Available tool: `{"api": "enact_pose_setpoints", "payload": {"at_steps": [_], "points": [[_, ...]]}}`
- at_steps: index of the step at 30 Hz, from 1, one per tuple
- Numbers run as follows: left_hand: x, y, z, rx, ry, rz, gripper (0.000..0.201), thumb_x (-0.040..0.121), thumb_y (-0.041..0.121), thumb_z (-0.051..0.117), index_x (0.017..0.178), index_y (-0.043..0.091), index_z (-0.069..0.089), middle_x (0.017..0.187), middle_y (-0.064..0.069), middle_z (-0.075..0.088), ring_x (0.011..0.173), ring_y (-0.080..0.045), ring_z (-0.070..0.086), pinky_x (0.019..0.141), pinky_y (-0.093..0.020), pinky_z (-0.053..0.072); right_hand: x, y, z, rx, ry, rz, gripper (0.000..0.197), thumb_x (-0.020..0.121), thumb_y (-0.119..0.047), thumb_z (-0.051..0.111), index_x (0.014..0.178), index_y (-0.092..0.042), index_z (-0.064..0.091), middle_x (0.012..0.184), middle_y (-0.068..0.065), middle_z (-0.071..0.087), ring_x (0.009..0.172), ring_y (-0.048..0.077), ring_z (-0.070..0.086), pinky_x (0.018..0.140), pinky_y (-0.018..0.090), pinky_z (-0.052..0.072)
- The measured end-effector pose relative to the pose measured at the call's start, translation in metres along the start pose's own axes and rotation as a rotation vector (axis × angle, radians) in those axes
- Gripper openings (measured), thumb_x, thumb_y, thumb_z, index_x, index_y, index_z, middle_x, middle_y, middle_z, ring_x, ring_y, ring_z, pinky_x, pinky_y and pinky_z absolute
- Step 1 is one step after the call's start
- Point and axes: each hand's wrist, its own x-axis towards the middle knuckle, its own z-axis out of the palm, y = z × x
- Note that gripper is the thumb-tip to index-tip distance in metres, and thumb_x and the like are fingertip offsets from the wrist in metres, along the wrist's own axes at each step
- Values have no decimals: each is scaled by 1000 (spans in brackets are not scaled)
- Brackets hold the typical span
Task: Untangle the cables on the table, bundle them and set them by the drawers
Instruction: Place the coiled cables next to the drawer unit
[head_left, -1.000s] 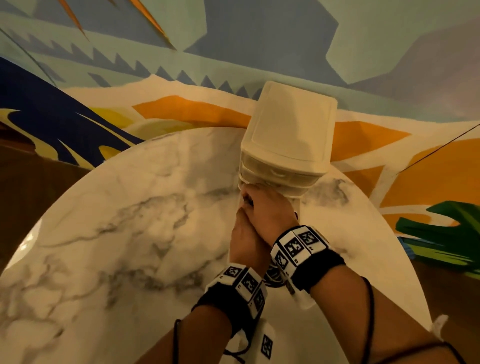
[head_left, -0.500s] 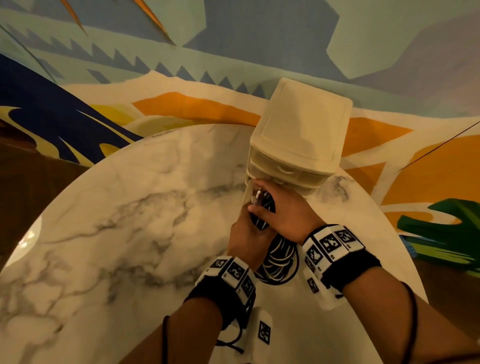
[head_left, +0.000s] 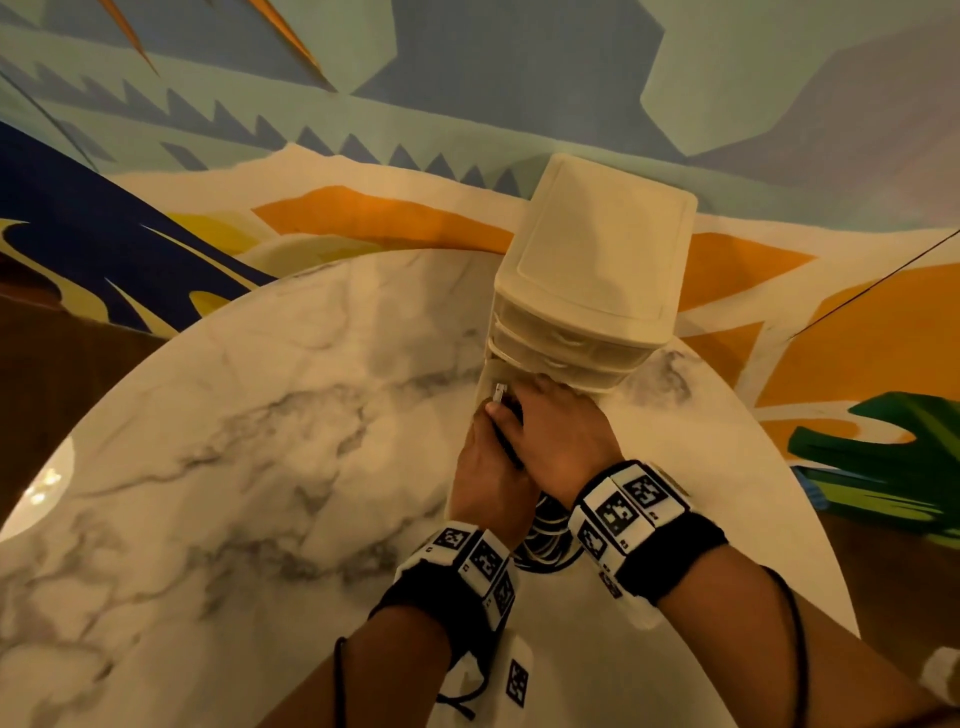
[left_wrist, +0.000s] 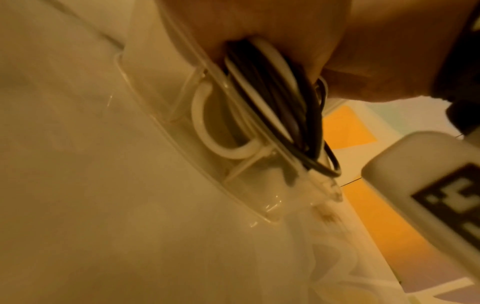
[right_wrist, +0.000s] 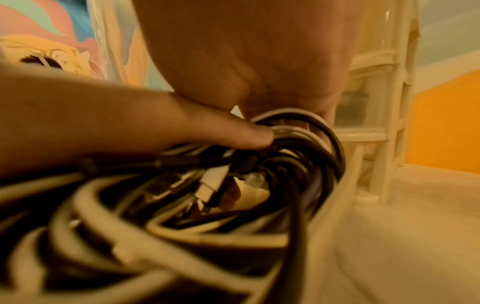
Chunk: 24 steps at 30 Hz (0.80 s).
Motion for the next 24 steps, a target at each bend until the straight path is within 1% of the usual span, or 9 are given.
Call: {"api": "enact_pose_setpoints", "payload": {"at_steps": [3,6,8,10,13,15,16,19,24], "points": [[0,0,-1,200,15,163,48,91,24,49,135,7,38,132,-11,52,117,-23,54,94,-16,39,-12,-3,1,35,107,-63,37,98,-37,38,129,-21,45,130,1,51,120,21,48,100,34,37],[0,-7,3,375,-5,265,54,82,27,45,123,-8,44,115,-27,61,104,-35,64,87,-39,51,-19,1,3,44,10,-245,41,101,-28,34,141,-21,40,149,-4,37,137,13,32,112,25,18],[-2,-7,0,459,-47,225,52,85,16,50,130,-8,40,128,-26,53,118,-36,55,100,-43,45,-17,4,4,36,-38,-250,44,101,-29,29,144,-22,34,153,-6,31,141,8,25,114,23,12],[-3,1,-6,443,-83,182,59,86,8,54,139,-3,30,140,-22,44,129,-35,43,109,-44,36,-13,6,7,39,-33,-222,46,100,-32,24,144,-21,34,152,-5,32,140,9,26,115,24,13],[-4,2,-1,500,-169,345,54,86,18,41,130,-11,30,123,-36,53,119,-50,46,102,-53,38,-11,9,11,115,12,-209,69,87,-43,5,140,-17,42,147,0,42,137,12,33,116,27,19],[0,-3,4,633,-203,409,57,86,23,35,128,-15,35,122,-39,52,118,-52,47,99,-58,40,-10,13,12,170,5,-216,71,85,-41,5,141,-14,40,148,3,41,138,12,33,116,22,15],[1,-5,4,690,-210,407,58,88,25,31,131,-15,36,129,-40,45,125,-52,40,103,-58,36,-10,14,11,202,-10,-211,66,87,-37,10,143,-14,37,149,3,39,139,12,31,115,20,13],[2,-9,2,758,-233,355,62,95,30,17,143,-9,16,151,-32,9,143,-42,3,117,-48,15,-9,19,11,335,-36,-198,61,88,-31,20,145,-14,32,151,3,36,139,10,30,117,22,15],[0,2,-6,836,-165,237,60,97,39,13,149,11,0,158,-7,-3,143,-27,-16,117,-47,-5,-30,25,15,344,171,-49,53,96,-29,37,147,-19,29,154,-3,28,140,9,25,118,24,18]]}}
